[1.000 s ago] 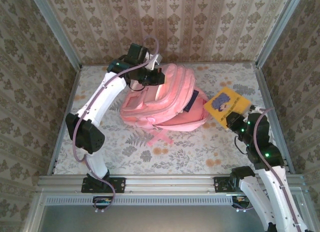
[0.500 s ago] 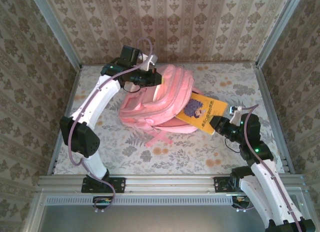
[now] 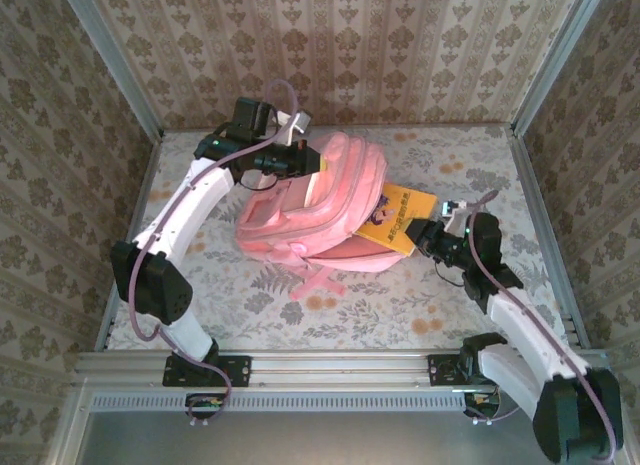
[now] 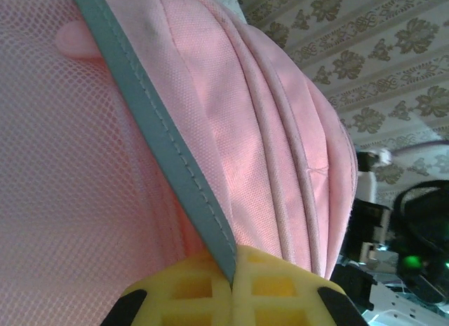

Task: Pack the student bag

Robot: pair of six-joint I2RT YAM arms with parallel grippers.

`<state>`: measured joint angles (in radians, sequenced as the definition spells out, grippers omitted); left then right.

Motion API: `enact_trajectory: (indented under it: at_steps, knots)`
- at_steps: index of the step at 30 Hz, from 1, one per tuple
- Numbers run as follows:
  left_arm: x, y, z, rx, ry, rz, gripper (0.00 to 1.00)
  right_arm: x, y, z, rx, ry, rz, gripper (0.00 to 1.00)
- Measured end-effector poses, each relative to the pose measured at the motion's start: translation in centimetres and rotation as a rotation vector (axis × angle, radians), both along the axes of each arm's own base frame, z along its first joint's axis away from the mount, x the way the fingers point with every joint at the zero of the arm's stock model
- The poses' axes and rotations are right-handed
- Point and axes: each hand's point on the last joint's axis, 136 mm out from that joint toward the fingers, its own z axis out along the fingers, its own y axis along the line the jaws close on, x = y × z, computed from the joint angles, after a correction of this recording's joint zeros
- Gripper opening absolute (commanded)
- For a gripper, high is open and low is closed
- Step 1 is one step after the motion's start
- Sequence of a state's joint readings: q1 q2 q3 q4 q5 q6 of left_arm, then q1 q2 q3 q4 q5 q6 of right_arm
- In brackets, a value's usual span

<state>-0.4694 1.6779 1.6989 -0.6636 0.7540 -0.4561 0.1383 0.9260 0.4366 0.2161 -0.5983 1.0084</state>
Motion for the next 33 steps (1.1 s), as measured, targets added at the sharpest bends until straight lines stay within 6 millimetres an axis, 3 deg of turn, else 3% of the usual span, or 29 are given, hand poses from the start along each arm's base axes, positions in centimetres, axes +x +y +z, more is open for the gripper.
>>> enact_trajectory:
  at_steps: [3,8,15,21,24,29,33]
  knots:
    - [0.0,-0.2,0.1,-0.019,-0.002,-0.009,0.0,0.5,1.5,-0.8,0.012,0.017,0.038,0.0]
    - [-0.3,-0.5,-0.2,-0.056,0.006,-0.019,0.0,0.9,5.6,-1.4,-0.015,0.037,0.15,0.0]
    - [-0.4,-0.7,0.1,-0.086,0.013,-0.024,0.0,4.7,11.6,-1.5,-0.095,0.037,0.208,0.0]
    - [0.2,1.1,0.7,-0.111,0.009,0.019,0.0,7.9,18.5,-1.4,-0.19,0.025,0.234,0.38]
    - [0.7,2.1,0.9,-0.121,0.011,0.054,0.0,8.5,20.5,-1.8,-0.237,0.021,0.217,0.54]
    - [1.3,2.9,0.5,-0.129,0.037,0.086,0.0,8.7,20.6,-3.2,-0.282,0.033,0.201,0.85]
    - [1.5,3.2,0.6,-0.145,0.04,0.094,0.0,8.4,19.6,-3.0,-0.299,0.012,0.202,0.94]
